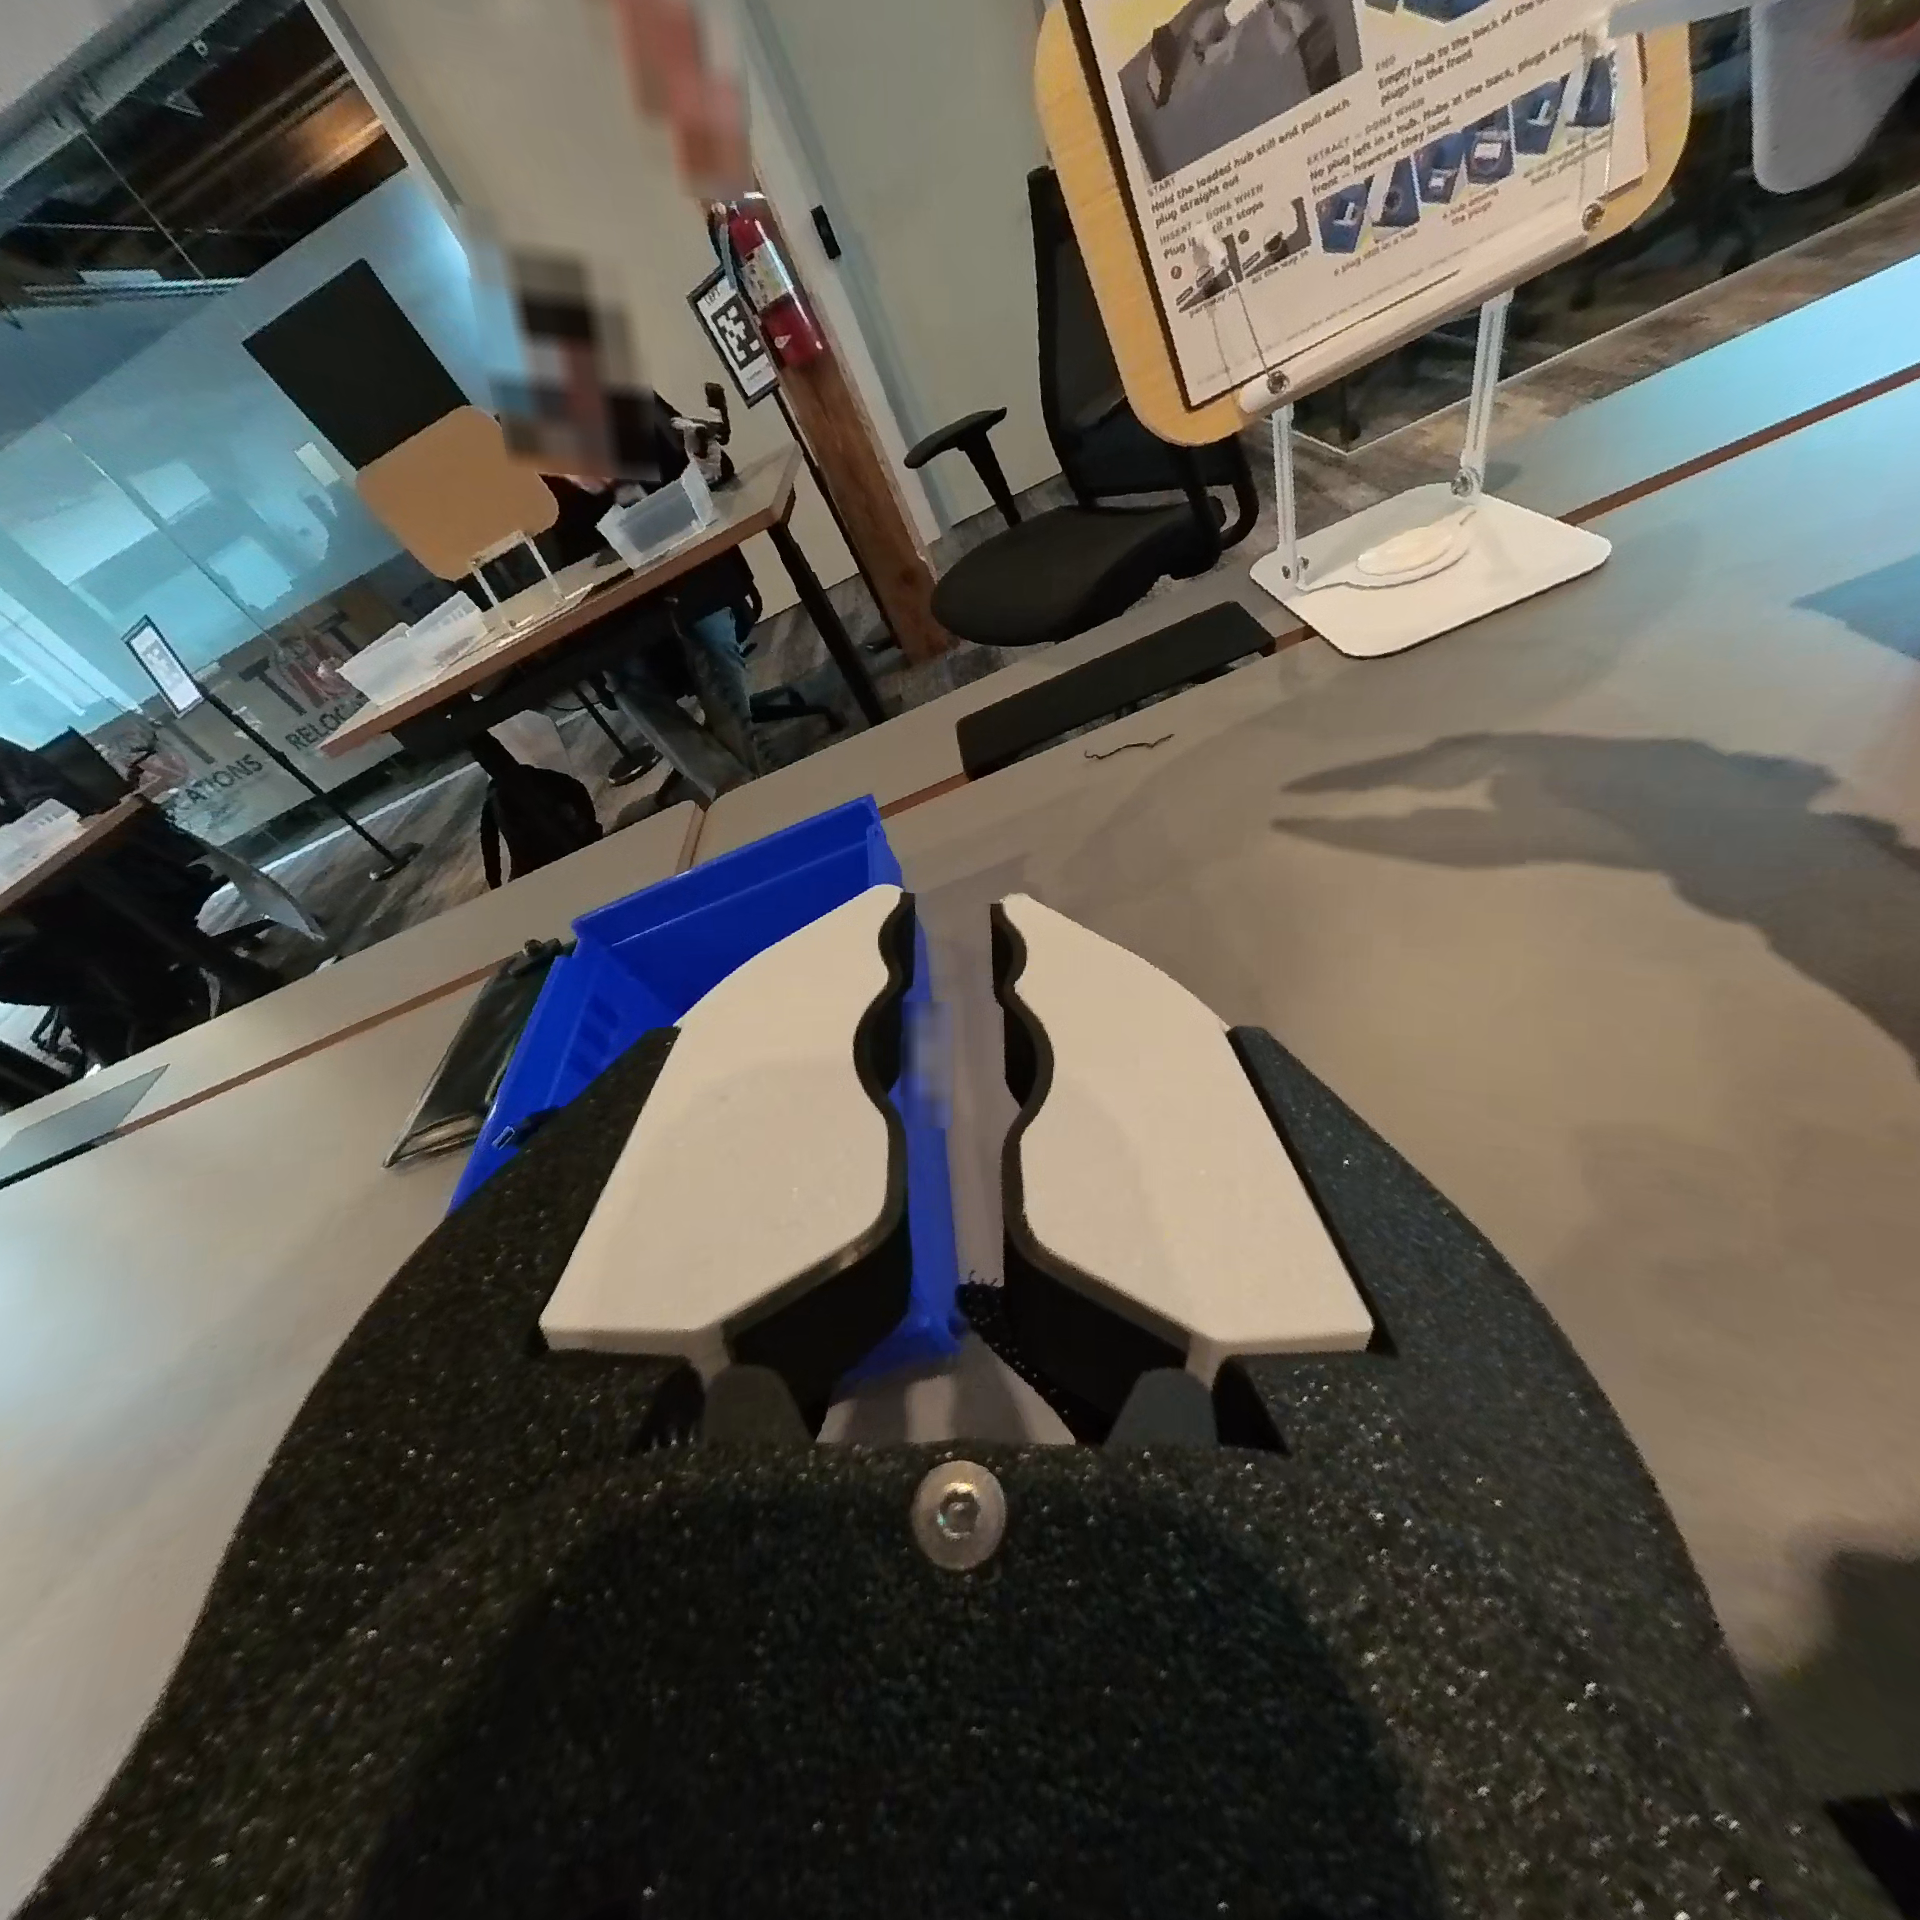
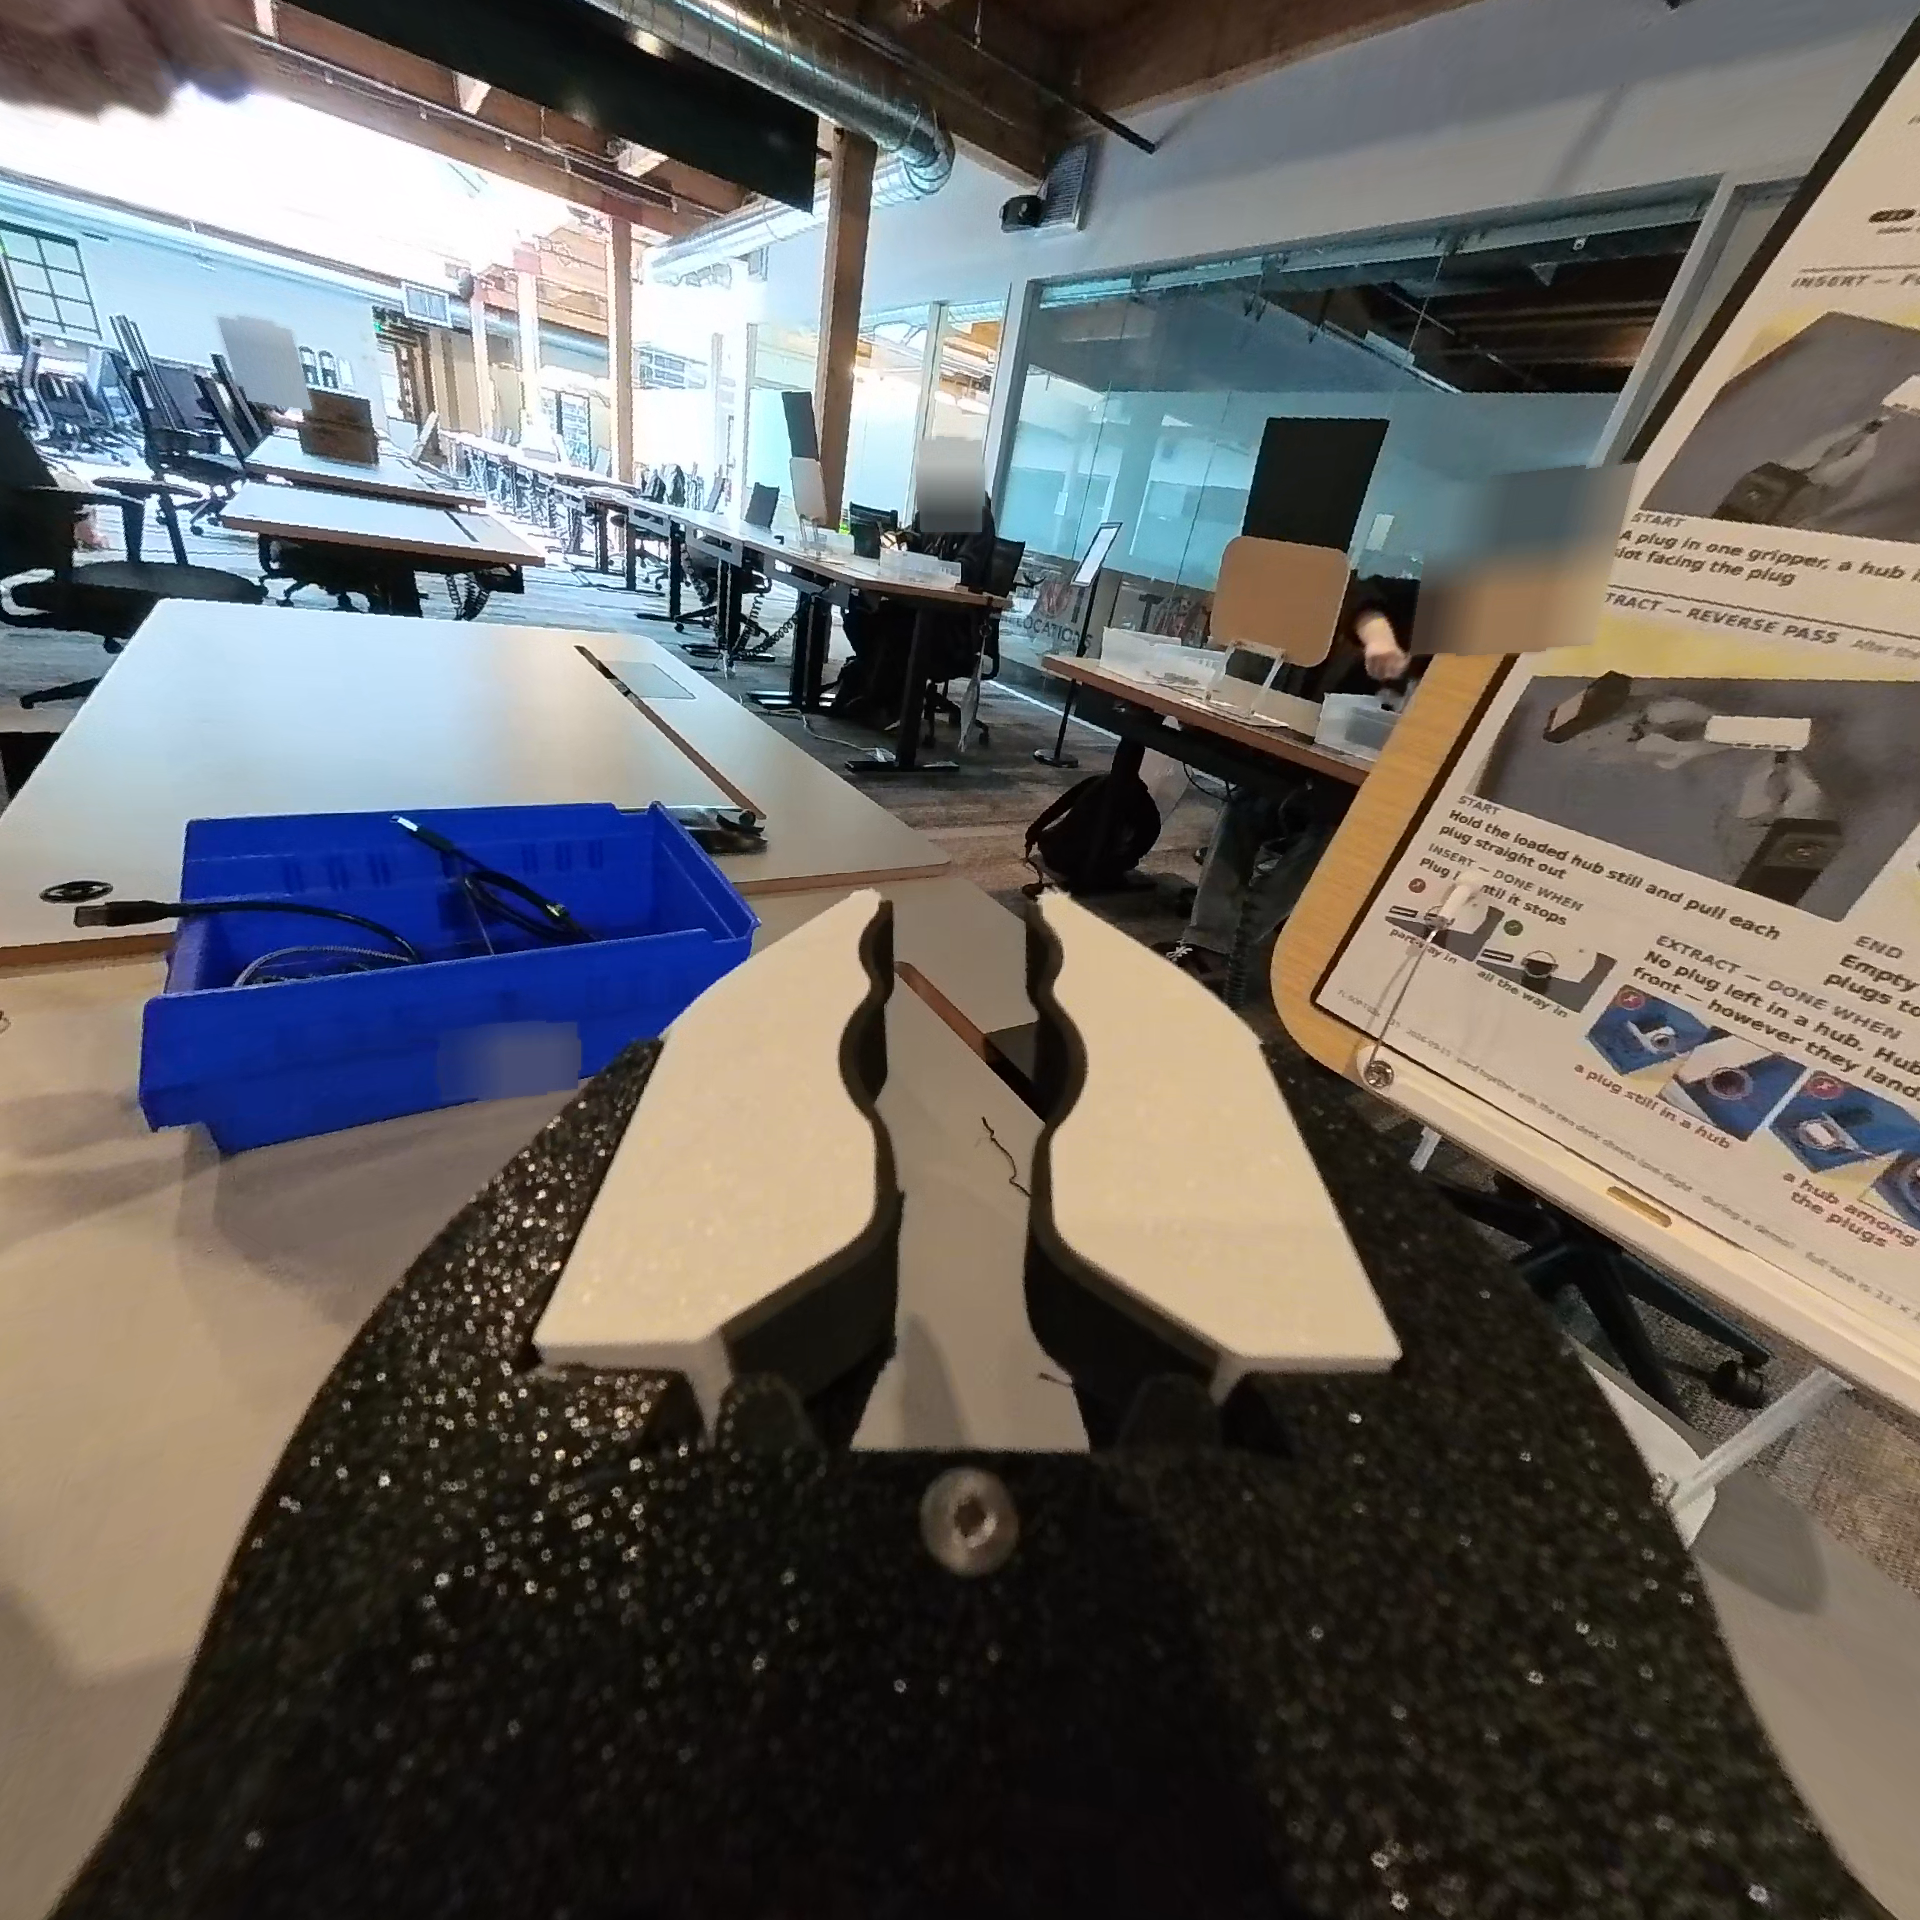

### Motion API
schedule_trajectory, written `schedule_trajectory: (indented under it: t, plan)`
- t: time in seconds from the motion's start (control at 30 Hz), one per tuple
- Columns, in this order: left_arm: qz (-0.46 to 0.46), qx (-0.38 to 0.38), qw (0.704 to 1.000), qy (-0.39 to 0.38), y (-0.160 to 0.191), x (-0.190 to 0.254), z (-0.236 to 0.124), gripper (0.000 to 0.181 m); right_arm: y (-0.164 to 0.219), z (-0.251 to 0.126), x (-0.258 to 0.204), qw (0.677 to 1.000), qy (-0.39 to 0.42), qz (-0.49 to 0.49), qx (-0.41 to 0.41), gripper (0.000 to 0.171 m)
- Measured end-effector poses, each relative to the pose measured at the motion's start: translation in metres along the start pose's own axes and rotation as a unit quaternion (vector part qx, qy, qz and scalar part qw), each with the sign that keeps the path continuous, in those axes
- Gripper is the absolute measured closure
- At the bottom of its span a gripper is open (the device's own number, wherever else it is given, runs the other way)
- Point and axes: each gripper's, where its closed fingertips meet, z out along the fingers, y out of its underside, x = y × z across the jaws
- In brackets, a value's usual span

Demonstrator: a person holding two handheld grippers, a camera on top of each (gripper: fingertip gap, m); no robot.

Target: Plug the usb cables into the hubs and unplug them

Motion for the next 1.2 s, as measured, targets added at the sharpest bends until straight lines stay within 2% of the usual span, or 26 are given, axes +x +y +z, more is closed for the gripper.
schedule_trajectory:
  t: [0.43, 0.6, 0.73, 0.93, 1.07, 1.2]
  plan:
    - [-0.003, -0.001, 1.000, 0.006, 0.000, 0.002, 0.002, 0.165, -0.001, -0.001, 0.002, 1.000, 0.005, 0.001, 0.005, 0.145]
    - [-0.009, 0.007, 1.000, 0.004, 0.000, 0.001, 0.001, 0.162, -0.007, -0.004, 0.011, 0.999, 0.037, 0.005, 0.019, 0.135]
    - [-0.031, 0.013, 0.999, 0.013, 0.000, -0.001, 0.002, 0.157, -0.020, -0.025, 0.030, 0.993, 0.101, 0.009, 0.053, 0.132]
    - [-0.058, 0.016, 0.998, 0.034, 0.000, -0.003, 0.004, 0.150, -0.028, -0.084, 0.071, 0.972, 0.222, 0.001, 0.073, 0.131]
    - [-0.064, 0.018, 0.997, 0.041, -0.002, -0.004, 0.005, 0.148, -0.033, -0.106, 0.078, 0.965, 0.246, 0.007, 0.087, 0.131]
    - [-0.066, 0.018, 0.997, 0.044, -0.001, -0.001, 0.006, 0.142, -0.039, -0.106, 0.073, 0.964, 0.247, 0.002, 0.093, 0.132]
